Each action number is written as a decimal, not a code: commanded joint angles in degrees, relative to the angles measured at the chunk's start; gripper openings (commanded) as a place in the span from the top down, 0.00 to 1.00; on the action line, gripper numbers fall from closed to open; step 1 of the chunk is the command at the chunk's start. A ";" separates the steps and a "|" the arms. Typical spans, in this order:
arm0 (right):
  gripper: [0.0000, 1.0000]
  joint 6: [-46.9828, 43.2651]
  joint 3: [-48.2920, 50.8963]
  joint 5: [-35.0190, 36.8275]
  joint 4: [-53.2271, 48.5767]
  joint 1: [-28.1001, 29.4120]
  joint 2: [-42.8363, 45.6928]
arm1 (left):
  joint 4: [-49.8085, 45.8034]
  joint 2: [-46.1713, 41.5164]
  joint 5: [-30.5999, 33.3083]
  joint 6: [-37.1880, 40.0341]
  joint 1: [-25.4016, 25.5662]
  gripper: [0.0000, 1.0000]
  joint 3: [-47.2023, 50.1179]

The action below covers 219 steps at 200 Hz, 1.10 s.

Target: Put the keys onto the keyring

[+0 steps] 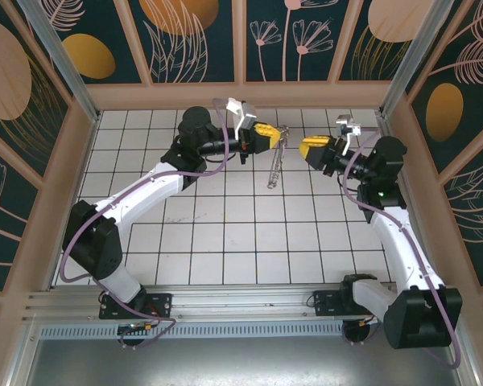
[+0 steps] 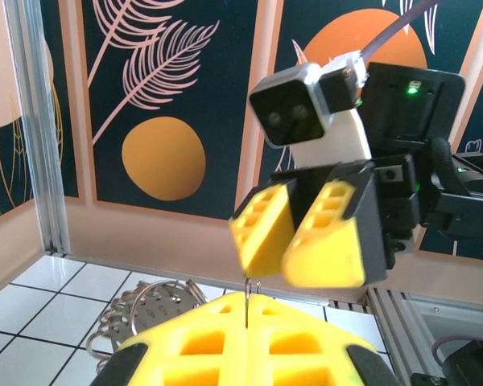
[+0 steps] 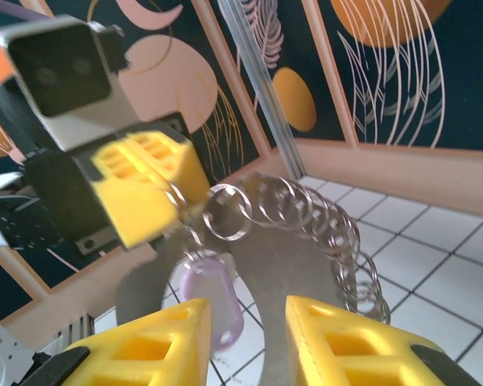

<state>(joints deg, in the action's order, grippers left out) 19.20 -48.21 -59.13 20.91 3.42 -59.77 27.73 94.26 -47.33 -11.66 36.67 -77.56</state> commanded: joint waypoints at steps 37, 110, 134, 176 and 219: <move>0.58 11.44 0.40 1.27 15.54 0.33 -0.83 | 7.91 0.60 -0.87 -4.74 -0.20 1.00 0.30; 0.53 24.43 2.46 8.12 34.17 0.63 -4.79 | 23.83 3.05 -0.99 -17.77 -0.28 1.00 4.01; 0.53 27.70 1.91 8.86 38.78 0.99 -7.02 | 30.19 3.56 0.18 -22.52 -0.26 1.00 5.20; 0.52 31.11 1.51 10.50 43.36 2.85 -9.44 | 39.71 5.47 3.53 -31.03 -0.27 1.00 6.15; 0.43 34.66 1.13 12.40 47.24 5.58 -10.63 | 44.03 6.79 5.86 -37.05 -0.28 1.00 5.77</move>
<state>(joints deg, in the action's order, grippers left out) 50.83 -46.39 -48.60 61.56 7.33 -69.82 64.03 100.36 -43.81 -43.24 36.67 -71.24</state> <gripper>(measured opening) 0.554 0.059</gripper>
